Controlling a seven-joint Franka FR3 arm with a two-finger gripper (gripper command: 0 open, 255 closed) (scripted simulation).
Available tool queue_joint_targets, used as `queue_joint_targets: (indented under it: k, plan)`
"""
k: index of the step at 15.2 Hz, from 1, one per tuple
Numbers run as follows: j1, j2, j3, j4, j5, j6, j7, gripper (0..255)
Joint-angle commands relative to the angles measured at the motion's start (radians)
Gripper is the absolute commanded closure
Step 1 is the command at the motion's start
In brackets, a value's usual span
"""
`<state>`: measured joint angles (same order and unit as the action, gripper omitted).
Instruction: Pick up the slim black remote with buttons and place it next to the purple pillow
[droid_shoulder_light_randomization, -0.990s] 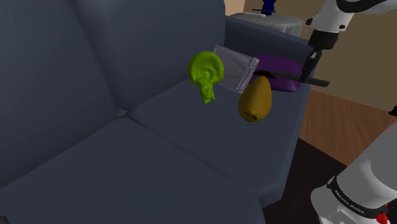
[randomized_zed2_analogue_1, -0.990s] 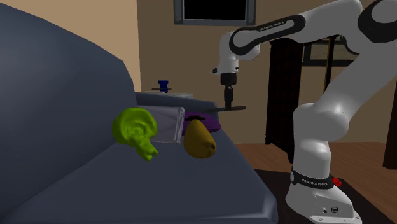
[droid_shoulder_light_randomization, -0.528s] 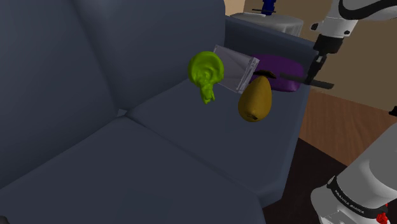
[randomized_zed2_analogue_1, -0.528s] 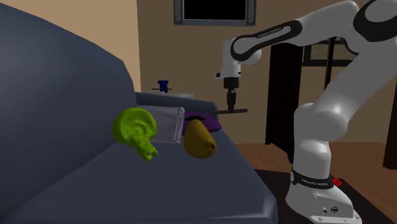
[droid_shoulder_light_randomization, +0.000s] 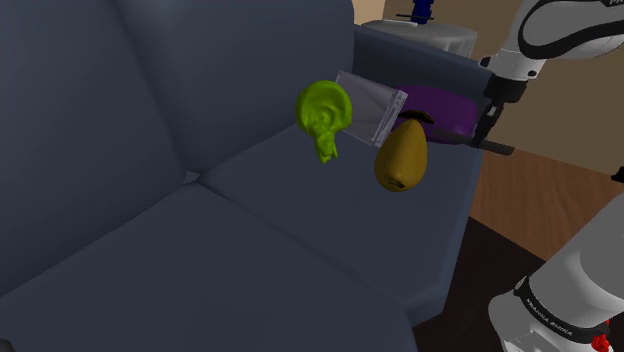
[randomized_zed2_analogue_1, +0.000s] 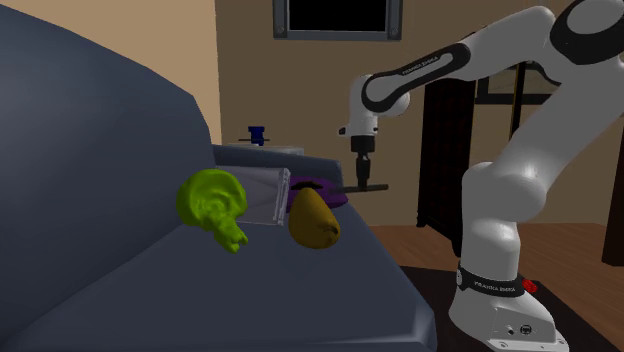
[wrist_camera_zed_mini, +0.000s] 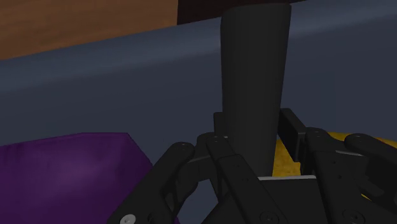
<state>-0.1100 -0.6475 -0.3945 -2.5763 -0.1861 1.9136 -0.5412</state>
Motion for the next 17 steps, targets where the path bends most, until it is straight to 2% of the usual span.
queue_joint_targets:
  k: [1,17]
  plan:
    - [-0.002,0.008,-0.008,-0.023,-0.005,0.032,-0.003,255]
    - [0.002,0.125,-0.067,-0.167,-0.025,0.291,-0.021,255]
